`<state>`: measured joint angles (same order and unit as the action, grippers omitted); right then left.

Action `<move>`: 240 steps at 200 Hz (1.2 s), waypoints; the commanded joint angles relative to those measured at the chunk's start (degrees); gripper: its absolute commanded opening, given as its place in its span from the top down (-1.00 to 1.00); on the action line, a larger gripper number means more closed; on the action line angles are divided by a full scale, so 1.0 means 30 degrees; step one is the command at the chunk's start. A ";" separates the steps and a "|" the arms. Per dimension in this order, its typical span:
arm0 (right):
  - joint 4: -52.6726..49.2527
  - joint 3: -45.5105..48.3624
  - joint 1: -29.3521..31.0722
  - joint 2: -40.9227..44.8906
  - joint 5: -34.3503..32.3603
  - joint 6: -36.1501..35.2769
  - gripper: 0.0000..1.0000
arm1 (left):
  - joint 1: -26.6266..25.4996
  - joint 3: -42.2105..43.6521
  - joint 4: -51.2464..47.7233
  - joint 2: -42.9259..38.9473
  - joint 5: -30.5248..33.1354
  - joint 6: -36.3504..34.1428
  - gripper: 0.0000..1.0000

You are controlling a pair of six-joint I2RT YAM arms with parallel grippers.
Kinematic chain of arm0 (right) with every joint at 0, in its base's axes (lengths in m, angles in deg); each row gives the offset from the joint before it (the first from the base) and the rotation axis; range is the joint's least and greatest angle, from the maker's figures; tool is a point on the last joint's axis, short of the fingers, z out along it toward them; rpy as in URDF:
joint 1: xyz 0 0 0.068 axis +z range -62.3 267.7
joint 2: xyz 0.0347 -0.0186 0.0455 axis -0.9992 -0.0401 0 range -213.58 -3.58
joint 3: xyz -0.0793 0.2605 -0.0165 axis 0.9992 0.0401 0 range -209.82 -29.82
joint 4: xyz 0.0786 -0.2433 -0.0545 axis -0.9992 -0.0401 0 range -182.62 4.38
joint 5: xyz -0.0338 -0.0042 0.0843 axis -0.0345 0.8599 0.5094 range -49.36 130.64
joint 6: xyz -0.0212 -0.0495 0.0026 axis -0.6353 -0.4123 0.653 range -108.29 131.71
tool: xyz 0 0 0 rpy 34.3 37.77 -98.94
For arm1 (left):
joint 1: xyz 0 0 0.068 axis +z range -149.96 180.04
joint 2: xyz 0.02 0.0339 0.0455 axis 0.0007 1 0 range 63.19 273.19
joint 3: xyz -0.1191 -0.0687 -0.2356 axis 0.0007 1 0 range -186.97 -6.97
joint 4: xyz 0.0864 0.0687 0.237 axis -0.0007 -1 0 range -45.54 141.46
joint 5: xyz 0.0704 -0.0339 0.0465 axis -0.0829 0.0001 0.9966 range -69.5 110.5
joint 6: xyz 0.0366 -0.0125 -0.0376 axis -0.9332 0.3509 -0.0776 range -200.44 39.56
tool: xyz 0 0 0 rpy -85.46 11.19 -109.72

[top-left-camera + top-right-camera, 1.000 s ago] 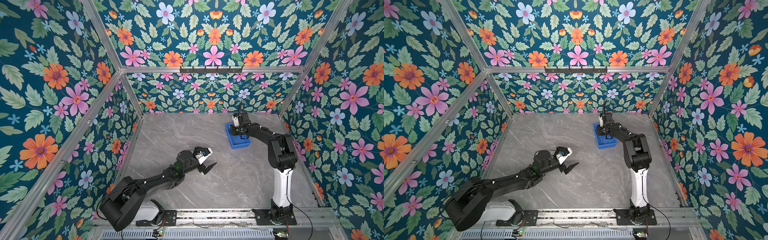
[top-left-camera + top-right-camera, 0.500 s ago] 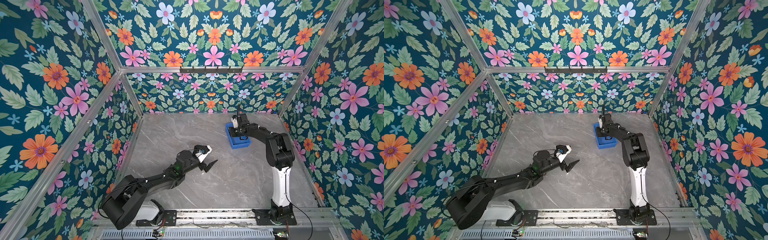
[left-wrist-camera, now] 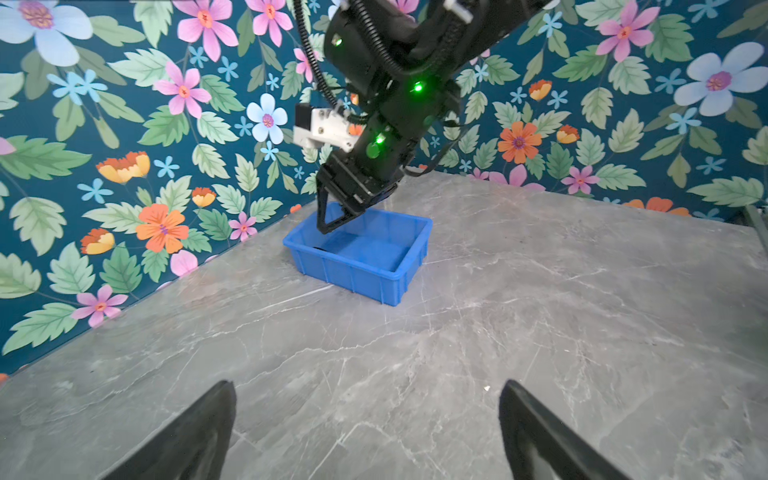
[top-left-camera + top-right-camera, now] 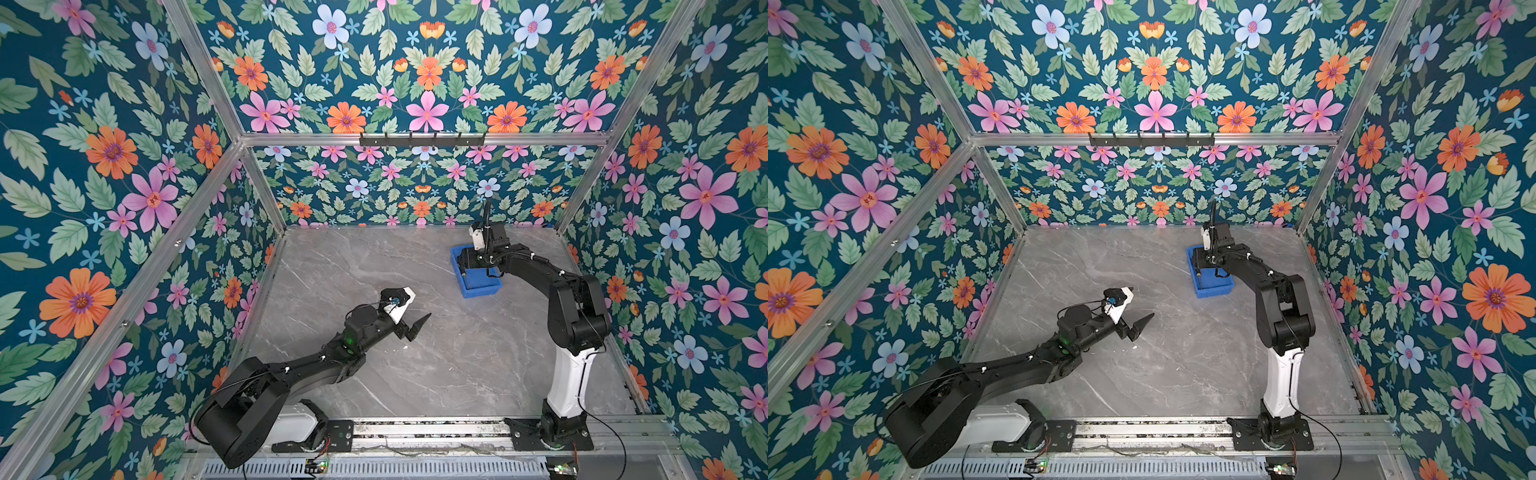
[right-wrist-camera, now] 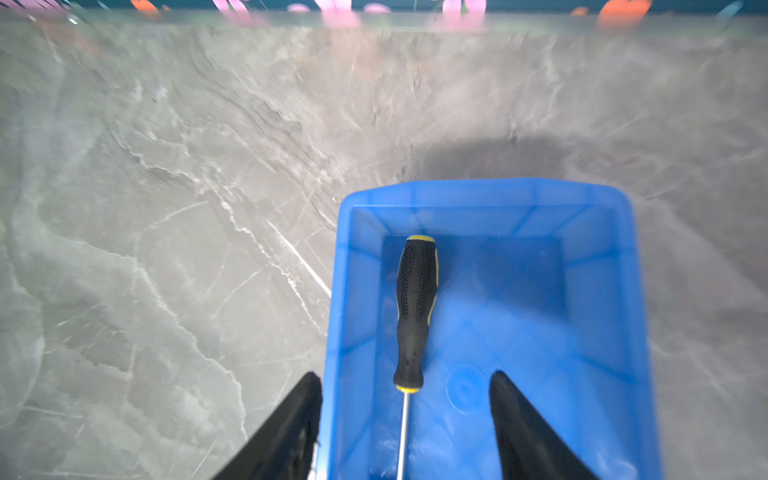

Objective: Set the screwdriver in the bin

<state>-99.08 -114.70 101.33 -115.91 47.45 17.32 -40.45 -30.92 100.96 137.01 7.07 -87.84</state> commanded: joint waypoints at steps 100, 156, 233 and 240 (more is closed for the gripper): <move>0.6830 1.1081 -0.0839 1.1378 -0.1135 -0.2316 -0.98 | 0.6813 0.1134 -0.0941 -0.2630 0.1637 0.0842 -1.00; 1.0015 1.6724 -0.3060 1.5352 -0.1754 -0.2039 -0.98 | 1.0637 0.2354 -0.0602 -0.3142 0.3576 0.0074 -1.00; 1.4928 2.0994 -0.4459 1.4425 -0.3100 -0.1026 -0.98 | 1.3194 0.4434 0.6908 0.0836 0.4553 0.2113 -1.00; 1.5475 2.1232 -0.4604 1.4209 -0.3119 -0.0886 -0.98 | 1.3283 0.4195 0.6634 0.1014 0.4650 0.2283 -1.00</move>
<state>-61.20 -52.59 88.37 -71.63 40.02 13.08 -1.35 -18.15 111.65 137.54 20.06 -83.51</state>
